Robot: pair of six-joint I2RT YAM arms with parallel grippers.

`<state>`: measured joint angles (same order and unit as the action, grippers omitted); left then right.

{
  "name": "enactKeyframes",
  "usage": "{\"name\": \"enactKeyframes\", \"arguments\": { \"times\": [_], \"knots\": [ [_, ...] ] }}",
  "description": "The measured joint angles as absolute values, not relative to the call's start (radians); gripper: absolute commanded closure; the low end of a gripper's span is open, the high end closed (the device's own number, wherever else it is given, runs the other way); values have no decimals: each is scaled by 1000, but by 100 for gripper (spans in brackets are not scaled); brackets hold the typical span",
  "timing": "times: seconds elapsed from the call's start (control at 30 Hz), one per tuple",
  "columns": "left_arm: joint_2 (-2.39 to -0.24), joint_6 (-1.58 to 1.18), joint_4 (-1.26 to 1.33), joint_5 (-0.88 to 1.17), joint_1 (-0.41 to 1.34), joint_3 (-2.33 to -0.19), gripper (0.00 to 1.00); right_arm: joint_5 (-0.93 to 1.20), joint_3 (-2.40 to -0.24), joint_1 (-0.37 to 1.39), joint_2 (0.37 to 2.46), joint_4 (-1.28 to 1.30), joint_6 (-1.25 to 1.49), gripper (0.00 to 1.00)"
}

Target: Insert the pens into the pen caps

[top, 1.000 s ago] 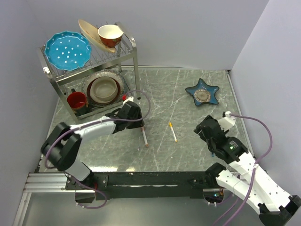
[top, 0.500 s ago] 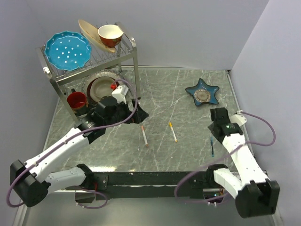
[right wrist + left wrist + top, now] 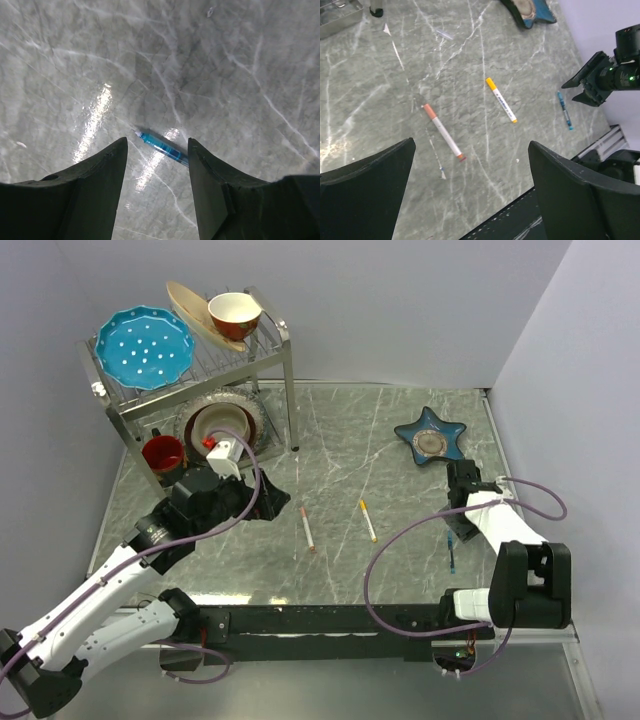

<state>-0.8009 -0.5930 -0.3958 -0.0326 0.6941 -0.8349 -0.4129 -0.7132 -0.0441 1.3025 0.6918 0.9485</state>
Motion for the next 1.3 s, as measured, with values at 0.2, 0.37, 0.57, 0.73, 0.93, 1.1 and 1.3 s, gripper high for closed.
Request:
{"name": "enactKeyframes", "arguments": {
  "times": [0.2,0.37,0.57,0.73,0.93,1.1,1.3],
  "knots": [
    [-802,-559,-413,-37,694,-832,1,-376,-713,-44,1319,669,897,43],
    [-801,-548,-417,-31,694,-828,1,-335,-712,-37,1319,642,834,43],
    [-796,-539,-417,-31,694,-828,1,-317,-712,-20,1340,640,784,45],
    [-786,-539,-417,-31,687,-828,1,-316,-712,-14,1387,643,764,46],
    [-786,-539,-417,-27,682,-826,1,-323,-726,-5,1435,642,760,55],
    [-780,-539,-417,-26,676,-826,1,-347,-755,29,1472,646,752,66],
    [-780,-539,-418,-24,672,-825,1,-367,-756,74,1474,638,739,86]
  ]
}}
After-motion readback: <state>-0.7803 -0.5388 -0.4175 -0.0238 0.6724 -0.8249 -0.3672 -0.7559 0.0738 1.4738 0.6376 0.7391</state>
